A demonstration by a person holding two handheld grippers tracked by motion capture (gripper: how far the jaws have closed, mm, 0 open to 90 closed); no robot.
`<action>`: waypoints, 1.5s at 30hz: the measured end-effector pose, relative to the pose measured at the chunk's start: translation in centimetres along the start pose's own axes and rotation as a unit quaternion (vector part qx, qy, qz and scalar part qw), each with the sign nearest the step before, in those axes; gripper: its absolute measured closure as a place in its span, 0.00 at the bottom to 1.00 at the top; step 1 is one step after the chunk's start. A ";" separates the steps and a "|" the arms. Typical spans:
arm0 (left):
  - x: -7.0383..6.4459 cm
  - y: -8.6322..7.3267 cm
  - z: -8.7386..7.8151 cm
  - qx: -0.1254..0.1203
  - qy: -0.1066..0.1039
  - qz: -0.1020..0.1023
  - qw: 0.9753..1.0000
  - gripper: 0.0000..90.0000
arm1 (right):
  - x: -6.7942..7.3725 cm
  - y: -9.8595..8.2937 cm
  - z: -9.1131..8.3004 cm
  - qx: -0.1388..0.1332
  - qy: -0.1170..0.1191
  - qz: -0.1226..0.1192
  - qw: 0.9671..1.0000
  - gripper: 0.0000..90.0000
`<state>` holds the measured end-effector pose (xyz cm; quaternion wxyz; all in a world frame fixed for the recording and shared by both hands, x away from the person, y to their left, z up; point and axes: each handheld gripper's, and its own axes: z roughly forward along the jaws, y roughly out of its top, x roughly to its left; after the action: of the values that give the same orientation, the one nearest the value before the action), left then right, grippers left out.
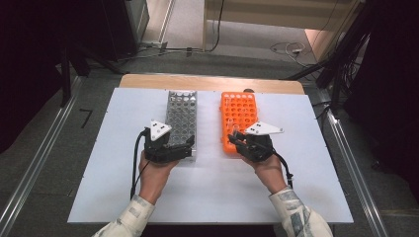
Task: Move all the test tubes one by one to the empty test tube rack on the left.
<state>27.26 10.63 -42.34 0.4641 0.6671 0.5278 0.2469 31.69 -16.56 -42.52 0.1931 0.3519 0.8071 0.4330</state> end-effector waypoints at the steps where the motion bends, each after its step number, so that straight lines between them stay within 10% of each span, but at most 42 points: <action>1: -0.2 0.0 0.1 0.001 -0.003 0.001 1.000 0.11 | 0.1 0.0 0.1 0.000 0.001 0.000 1.000 0.81; 16: -3.3 0.5 1.5 -0.004 -0.053 0.021 0.998 0.23 | 2.0 -0.5 1.8 0.013 0.025 -0.020 0.999 0.81; 26: -5.8 0.4 2.8 0.005 -0.107 0.053 0.993 0.45 | 3.3 -0.6 2.4 0.018 0.039 -0.035 0.998 0.81; 37: -6.1 0.3 3.3 0.006 -0.115 0.067 0.991 0.81 | 3.8 -0.6 2.5 0.023 0.046 -0.040 0.998 0.81; 45: -6.1 0.4 3.1 0.007 -0.115 0.067 0.991 0.84 | 3.9 -0.6 2.5 0.021 0.046 -0.040 0.998 0.81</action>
<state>28.06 3.81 -42.46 0.4992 0.7283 0.4270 0.1953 30.33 -12.55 -44.43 0.1653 0.3030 0.8376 0.4235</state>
